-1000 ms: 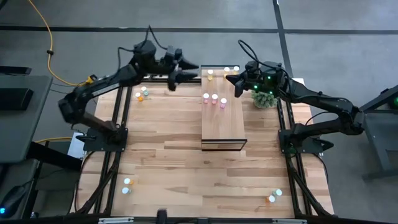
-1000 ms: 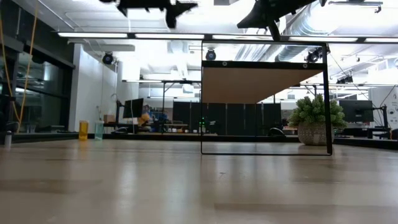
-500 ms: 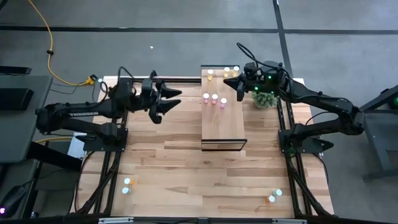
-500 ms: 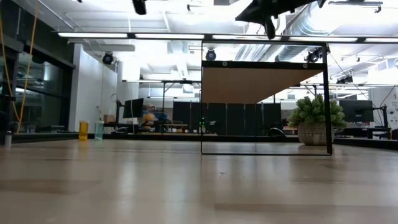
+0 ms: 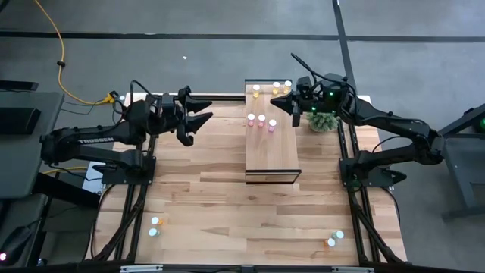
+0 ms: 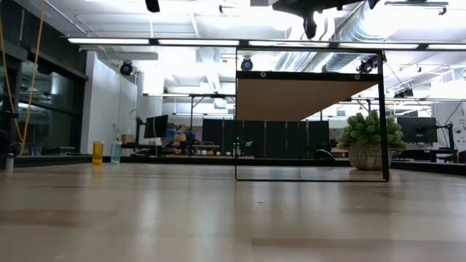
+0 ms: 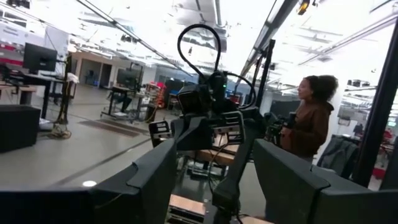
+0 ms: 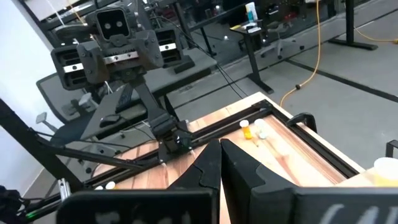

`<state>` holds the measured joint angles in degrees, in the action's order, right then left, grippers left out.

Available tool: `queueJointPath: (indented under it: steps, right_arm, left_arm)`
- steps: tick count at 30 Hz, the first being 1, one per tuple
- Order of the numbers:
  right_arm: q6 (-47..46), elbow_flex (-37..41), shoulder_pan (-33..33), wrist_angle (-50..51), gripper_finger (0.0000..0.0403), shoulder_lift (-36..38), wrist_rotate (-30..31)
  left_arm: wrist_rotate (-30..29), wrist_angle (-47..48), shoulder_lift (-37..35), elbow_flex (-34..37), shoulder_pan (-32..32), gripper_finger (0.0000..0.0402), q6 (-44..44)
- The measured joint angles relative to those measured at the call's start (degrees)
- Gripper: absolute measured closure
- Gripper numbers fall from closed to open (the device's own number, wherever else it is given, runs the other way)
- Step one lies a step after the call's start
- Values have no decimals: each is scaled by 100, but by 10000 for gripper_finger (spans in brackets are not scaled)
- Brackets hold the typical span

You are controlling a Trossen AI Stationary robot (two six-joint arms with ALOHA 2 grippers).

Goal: Pick and place medicine bottles onto shelf by color
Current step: Put the top blue pill bottle on the shelf

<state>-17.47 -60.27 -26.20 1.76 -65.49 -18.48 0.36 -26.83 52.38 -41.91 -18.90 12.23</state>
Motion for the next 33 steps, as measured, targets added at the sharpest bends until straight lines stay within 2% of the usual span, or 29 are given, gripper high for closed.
queueJointPath:
  steps: [24,33]
  right_arm:
    - [0,0,3,11,403,0,-166]
    - [56,0,225,13,403,0,-166]
  left_arm:
    - [2,0,11,0,0,200,2]
    - [2,0,11,0,0,200,4]
